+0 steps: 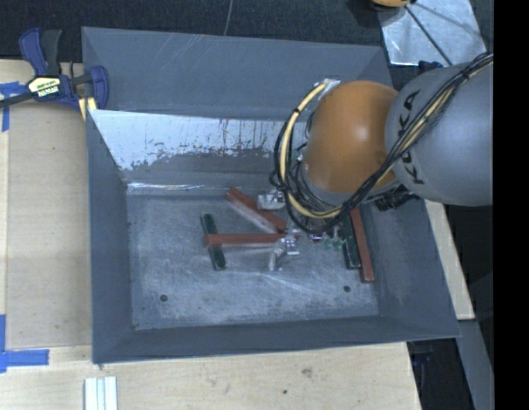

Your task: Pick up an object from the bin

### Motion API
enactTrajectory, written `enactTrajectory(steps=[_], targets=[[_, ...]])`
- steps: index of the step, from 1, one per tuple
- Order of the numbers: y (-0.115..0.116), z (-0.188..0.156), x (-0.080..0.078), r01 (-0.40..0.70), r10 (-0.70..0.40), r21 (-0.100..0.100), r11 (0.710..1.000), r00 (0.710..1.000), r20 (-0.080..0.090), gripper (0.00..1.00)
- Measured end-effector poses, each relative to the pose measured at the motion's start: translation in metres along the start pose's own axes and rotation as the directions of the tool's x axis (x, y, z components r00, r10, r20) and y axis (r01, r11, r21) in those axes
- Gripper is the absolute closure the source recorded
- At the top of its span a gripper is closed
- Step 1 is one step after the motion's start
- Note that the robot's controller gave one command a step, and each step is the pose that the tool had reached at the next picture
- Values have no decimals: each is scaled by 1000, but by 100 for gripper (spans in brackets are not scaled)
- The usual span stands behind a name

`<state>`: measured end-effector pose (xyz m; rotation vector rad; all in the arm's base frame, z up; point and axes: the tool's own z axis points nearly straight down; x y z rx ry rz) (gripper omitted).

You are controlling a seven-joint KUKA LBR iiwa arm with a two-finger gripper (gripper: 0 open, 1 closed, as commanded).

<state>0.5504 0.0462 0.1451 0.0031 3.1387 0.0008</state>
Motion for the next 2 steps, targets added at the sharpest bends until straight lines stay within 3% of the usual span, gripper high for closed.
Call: enactTrajectory(steps=[1,2], targets=[[0,0,0,0,0,0,1000,1000,0,0],[22,65,-22,-89,89,-2,996,996,11,100]])
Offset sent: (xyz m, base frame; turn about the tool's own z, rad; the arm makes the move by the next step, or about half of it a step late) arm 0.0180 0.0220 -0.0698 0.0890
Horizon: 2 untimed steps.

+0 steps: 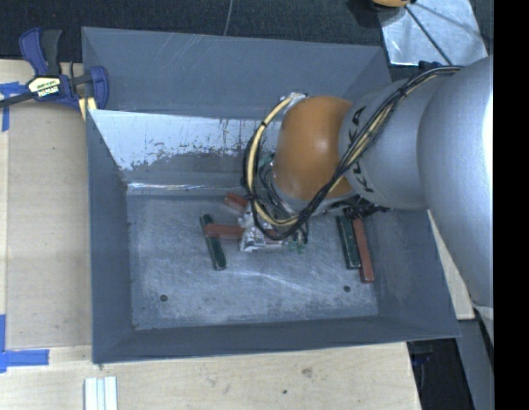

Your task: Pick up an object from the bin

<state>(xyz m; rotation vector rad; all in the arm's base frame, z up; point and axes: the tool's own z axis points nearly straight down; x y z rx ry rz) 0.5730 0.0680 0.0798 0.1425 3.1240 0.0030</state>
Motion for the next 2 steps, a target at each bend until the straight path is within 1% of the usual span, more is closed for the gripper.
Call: enactTrajectory(steps=[1,2], targets=[[0,0,0,0,0,0,1000,1000,0,100],[21,-164,-8,40,-40,0,999,999,-6,100]])
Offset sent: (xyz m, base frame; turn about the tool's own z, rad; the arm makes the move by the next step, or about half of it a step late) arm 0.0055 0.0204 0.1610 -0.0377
